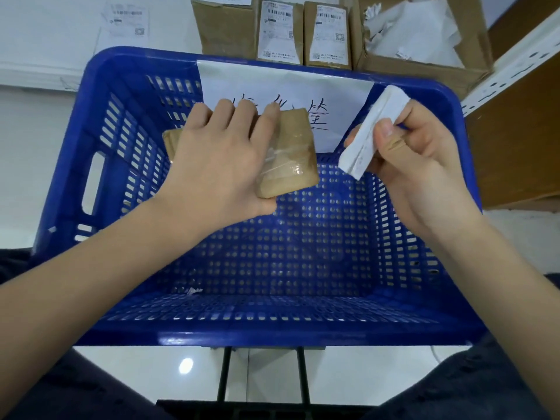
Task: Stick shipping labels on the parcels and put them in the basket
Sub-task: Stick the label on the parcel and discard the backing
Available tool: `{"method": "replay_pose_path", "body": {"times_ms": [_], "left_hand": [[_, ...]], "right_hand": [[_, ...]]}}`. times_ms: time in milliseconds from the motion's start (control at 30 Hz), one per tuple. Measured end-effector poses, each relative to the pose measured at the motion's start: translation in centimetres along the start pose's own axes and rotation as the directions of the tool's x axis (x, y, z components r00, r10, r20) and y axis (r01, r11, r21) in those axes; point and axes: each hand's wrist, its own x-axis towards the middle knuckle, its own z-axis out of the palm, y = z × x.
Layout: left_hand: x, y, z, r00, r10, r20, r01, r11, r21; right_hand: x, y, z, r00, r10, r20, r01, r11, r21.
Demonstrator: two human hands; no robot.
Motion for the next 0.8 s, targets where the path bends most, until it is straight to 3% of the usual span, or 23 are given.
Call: {"method": "replay_pose_path", "body": {"times_ms": [367, 800], "left_hand": [[-0.6, 1.4, 0.0, 0.997, 0.071, -0.021, -0.071, 0.997, -0.022], [-0.6, 1.5, -0.3, 0.997, 0.066, -0.026, -0.067, 0.997, -0.039]], "right_hand": [[-0.8, 1.8, 1.7, 0.985, 0.086, 0.148, -0.038, 0.952, -0.304], [-0.9, 1.8, 2.0, 0.996, 0.012, -0.091, -0.057, 0.857, -0.511]]}}
